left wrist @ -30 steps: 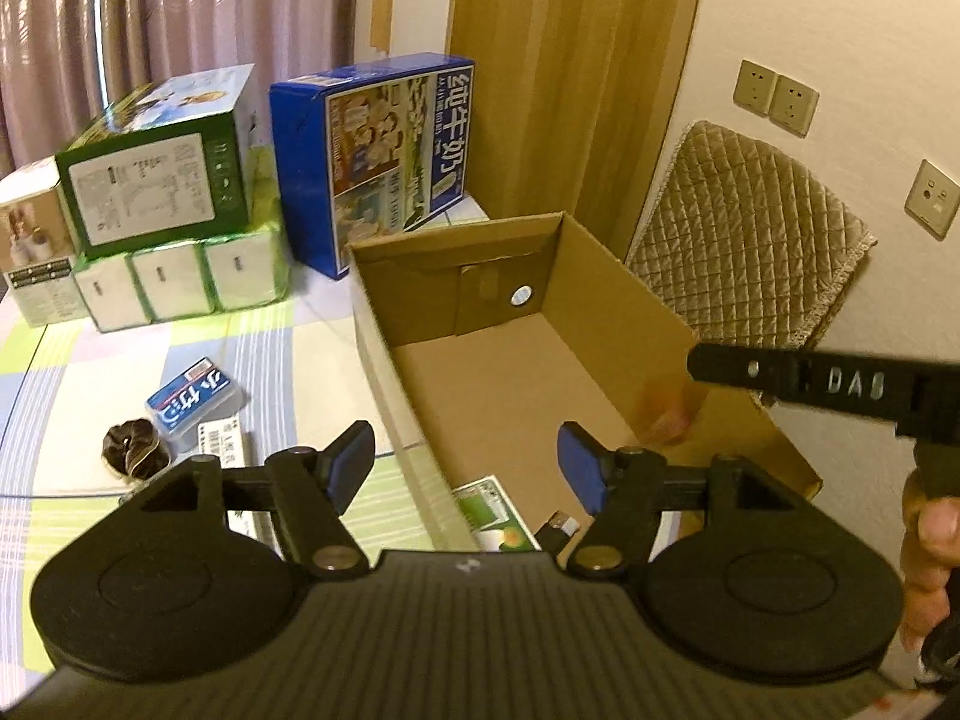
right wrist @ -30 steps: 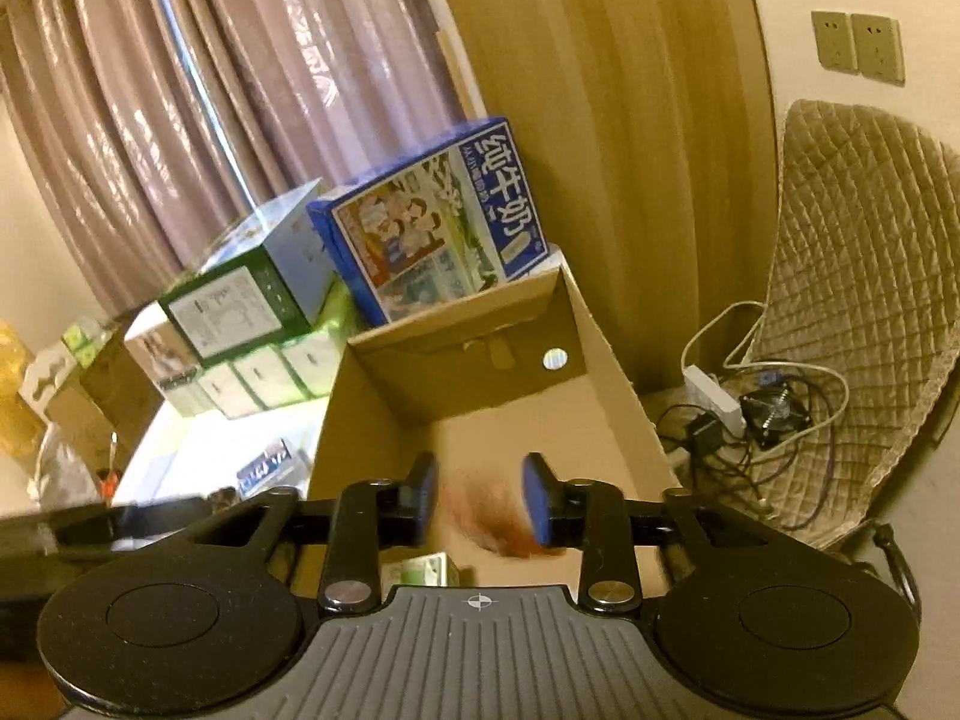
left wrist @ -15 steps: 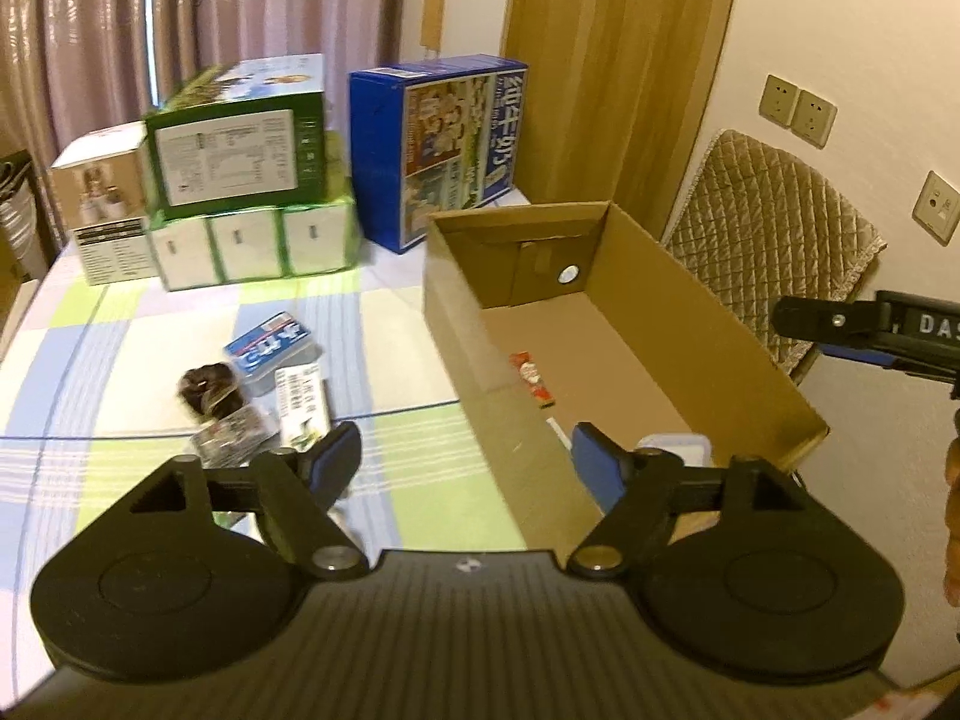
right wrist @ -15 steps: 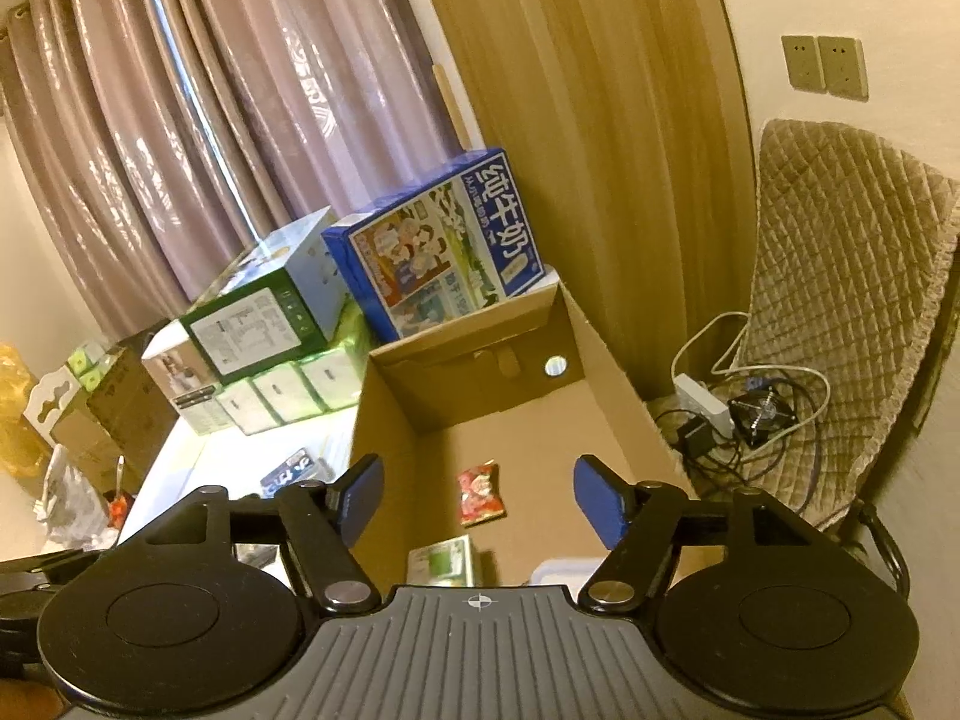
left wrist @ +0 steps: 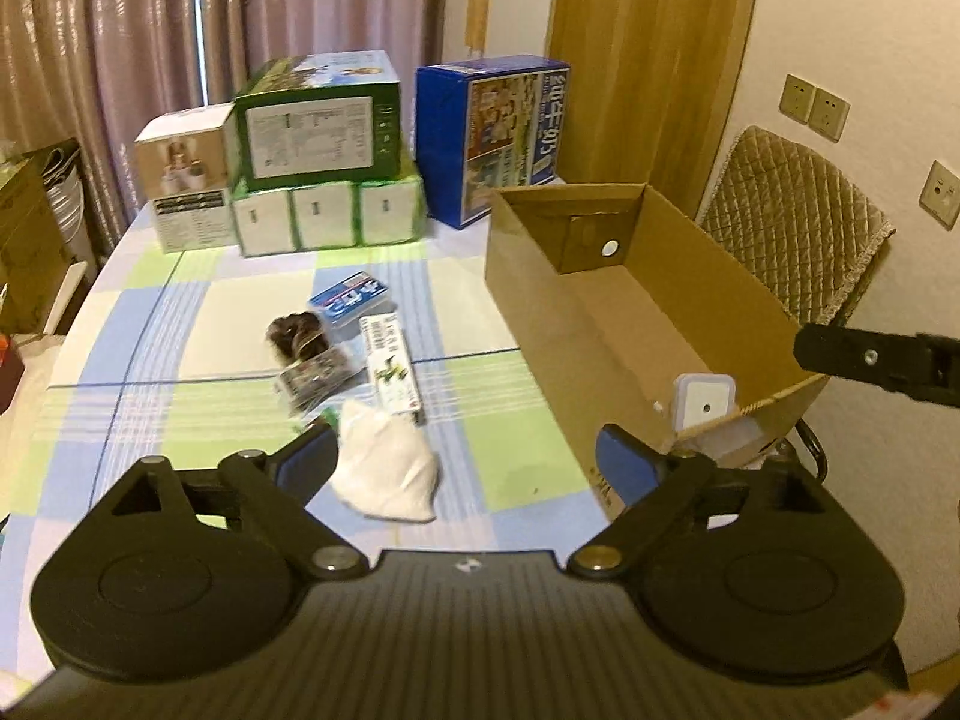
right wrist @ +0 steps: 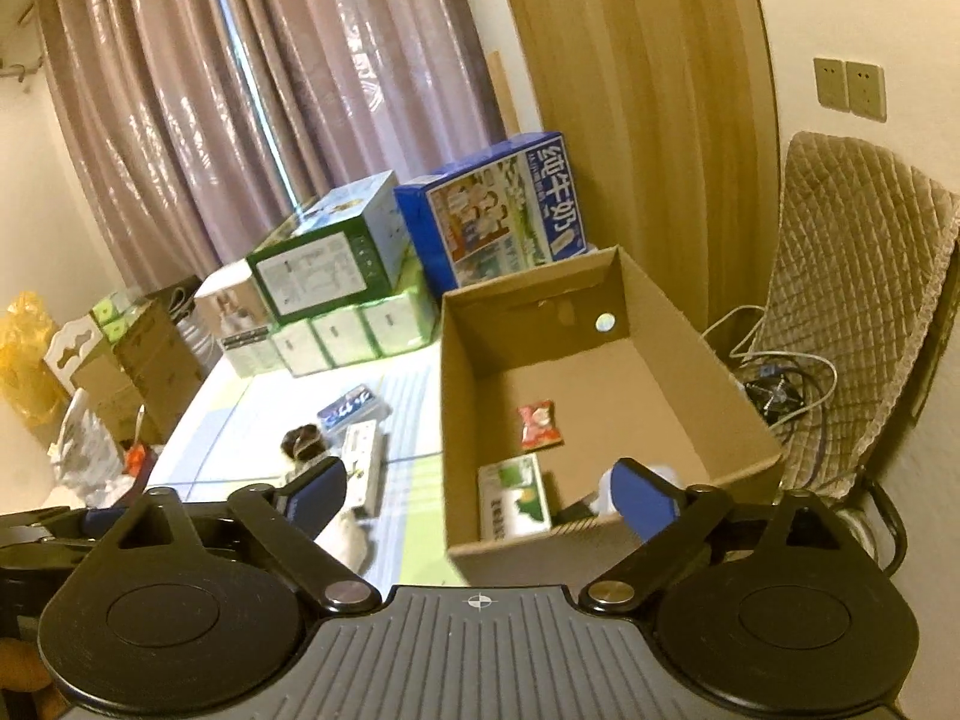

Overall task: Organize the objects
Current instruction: 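Move both tools back over the table toward the remaining items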

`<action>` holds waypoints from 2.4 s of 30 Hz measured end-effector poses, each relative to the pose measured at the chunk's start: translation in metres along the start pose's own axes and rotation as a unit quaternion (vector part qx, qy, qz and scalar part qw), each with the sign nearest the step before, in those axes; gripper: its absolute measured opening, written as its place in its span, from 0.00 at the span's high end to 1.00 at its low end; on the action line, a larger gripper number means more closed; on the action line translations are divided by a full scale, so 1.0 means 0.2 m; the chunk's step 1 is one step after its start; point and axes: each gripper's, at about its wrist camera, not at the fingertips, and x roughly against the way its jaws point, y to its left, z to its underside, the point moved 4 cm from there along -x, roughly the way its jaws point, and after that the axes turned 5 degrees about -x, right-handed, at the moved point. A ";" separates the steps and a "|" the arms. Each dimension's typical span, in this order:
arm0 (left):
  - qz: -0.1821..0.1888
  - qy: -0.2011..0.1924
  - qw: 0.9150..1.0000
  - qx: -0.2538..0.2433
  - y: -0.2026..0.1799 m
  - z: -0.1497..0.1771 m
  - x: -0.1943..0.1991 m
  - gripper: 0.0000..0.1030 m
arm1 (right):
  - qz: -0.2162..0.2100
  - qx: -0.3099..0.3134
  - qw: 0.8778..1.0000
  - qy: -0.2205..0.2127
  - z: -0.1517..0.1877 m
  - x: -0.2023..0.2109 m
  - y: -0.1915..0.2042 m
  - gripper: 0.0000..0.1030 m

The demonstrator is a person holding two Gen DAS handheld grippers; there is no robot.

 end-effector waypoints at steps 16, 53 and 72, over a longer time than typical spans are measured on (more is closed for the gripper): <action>-0.041 0.008 0.999 0.032 0.33 0.23 0.13 0.01 | -0.027 0.028 0.999 0.030 0.19 -0.02 0.23 0.02; -0.060 0.044 0.996 0.056 0.71 0.32 -0.04 0.01 | -0.065 0.109 0.988 0.091 0.46 -0.41 0.53 0.02; -0.034 0.060 0.998 -0.010 0.87 0.24 -0.43 0.04 | -0.065 0.136 0.983 0.105 0.56 -0.94 0.59 0.18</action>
